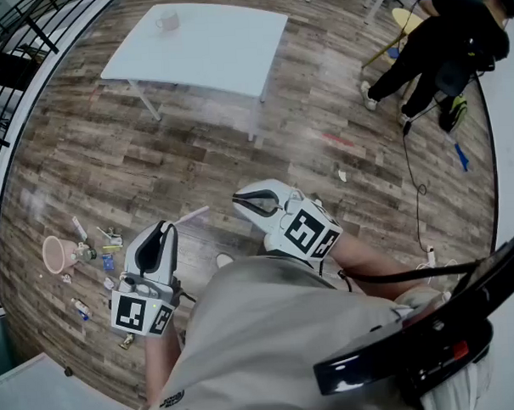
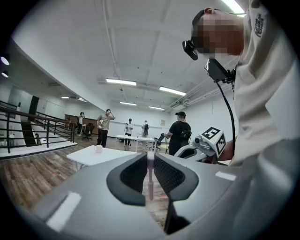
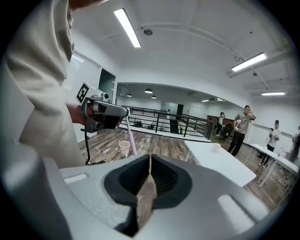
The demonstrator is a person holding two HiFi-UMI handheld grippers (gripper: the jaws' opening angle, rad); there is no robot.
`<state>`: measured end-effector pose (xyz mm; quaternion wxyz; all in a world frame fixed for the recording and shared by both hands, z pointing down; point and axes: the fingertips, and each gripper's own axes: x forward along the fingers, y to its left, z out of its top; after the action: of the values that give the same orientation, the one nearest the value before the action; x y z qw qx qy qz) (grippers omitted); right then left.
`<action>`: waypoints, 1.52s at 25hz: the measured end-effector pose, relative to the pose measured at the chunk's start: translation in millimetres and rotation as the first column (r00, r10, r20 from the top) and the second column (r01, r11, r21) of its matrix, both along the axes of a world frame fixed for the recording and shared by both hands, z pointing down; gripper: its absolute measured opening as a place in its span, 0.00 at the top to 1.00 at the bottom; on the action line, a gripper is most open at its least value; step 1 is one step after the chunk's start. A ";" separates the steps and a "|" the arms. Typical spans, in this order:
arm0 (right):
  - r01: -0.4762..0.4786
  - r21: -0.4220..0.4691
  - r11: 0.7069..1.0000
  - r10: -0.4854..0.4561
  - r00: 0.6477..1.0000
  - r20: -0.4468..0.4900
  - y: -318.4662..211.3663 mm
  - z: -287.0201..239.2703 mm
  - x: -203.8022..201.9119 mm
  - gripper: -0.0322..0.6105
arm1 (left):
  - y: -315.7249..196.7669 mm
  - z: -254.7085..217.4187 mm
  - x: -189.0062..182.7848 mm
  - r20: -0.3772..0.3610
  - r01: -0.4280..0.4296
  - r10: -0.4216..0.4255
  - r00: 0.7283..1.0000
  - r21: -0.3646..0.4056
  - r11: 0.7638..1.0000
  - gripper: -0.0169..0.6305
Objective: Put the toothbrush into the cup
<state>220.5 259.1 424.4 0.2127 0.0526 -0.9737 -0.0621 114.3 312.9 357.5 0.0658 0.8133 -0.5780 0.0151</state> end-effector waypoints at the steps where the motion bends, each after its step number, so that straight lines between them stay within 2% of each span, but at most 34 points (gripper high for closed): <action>1: 0.001 -0.001 1.000 -0.001 1.000 0.000 2.7 -0.3 -4.2 0.93 | 3.4 1.2 -4.1 -0.002 0.001 -0.001 1.000 -0.002 1.000 0.90; 17: -0.021 -0.024 0.999 0.021 1.000 -0.005 37.8 4.7 -62.3 0.93 | 42.2 12.9 -65.8 -0.025 -0.006 0.006 1.000 0.007 1.000 0.90; 21: -0.049 -0.033 0.998 0.048 0.999 -0.012 45.8 7.8 -68.1 0.93 | 48.9 16.5 -79.5 -0.078 -0.006 0.007 0.997 0.002 1.000 0.90; 24: -0.084 -0.033 0.996 0.084 0.996 -0.015 48.7 9.0 -66.4 0.92 | 50.1 15.9 -85.3 -0.065 -0.001 0.002 0.998 0.016 1.000 0.90; 28: -0.083 -0.002 0.997 0.082 0.996 -0.034 38.0 9.9 -69.4 0.90 | 41.3 17.3 -94.7 -0.064 0.018 -0.015 0.998 0.037 0.999 0.90; 32: -0.082 -0.020 0.996 0.081 0.995 -0.052 24.4 21.2 -74.4 0.89 | 30.3 26.9 -107.5 -0.078 0.040 -0.038 0.996 0.021 0.999 0.90; 38: -0.055 -0.049 0.997 0.053 0.998 -0.027 -34.8 30.1 -107.0 0.88 | -23.8 34.7 -136.2 -0.067 0.070 -0.071 0.995 -0.017 0.997 0.90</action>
<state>113.5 224.3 454.5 0.2282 0.0728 -0.9703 -0.0327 -21.9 289.1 392.2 0.0916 0.7920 -0.6035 -0.0103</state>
